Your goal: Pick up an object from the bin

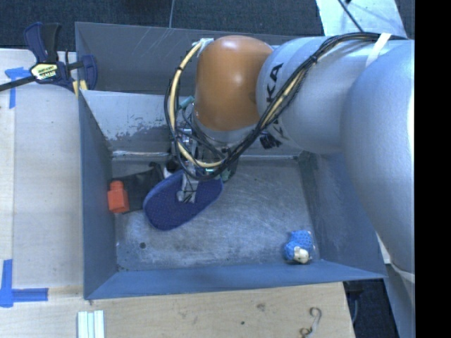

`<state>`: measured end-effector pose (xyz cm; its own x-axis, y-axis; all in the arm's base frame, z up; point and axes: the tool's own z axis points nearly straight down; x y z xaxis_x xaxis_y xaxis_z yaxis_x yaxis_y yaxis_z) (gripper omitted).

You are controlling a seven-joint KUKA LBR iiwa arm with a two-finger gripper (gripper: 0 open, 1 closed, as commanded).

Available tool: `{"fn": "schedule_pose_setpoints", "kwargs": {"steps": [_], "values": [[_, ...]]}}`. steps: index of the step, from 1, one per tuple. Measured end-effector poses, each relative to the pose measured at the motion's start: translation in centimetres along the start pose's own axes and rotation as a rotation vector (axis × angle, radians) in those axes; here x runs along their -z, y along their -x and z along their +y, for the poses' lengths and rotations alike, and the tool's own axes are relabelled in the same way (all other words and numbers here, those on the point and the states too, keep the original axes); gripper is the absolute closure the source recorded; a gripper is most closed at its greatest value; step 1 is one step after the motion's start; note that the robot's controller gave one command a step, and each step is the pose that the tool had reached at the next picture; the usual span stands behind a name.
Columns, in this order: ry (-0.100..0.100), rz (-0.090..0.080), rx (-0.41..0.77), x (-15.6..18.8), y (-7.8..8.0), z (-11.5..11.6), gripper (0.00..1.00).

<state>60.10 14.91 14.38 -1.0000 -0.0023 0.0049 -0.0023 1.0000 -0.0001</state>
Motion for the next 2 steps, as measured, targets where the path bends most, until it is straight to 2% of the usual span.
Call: {"fn": "schedule_pose_setpoints", "kwargs": {"steps": [1, 2], "values": [[-0.003, 0.000, 0.422, -7.28, 0.58, 1.98, 0.00], [0.003, -0.001, 0.419, -7.12, 0.55, 2.24, 1.00]]}}
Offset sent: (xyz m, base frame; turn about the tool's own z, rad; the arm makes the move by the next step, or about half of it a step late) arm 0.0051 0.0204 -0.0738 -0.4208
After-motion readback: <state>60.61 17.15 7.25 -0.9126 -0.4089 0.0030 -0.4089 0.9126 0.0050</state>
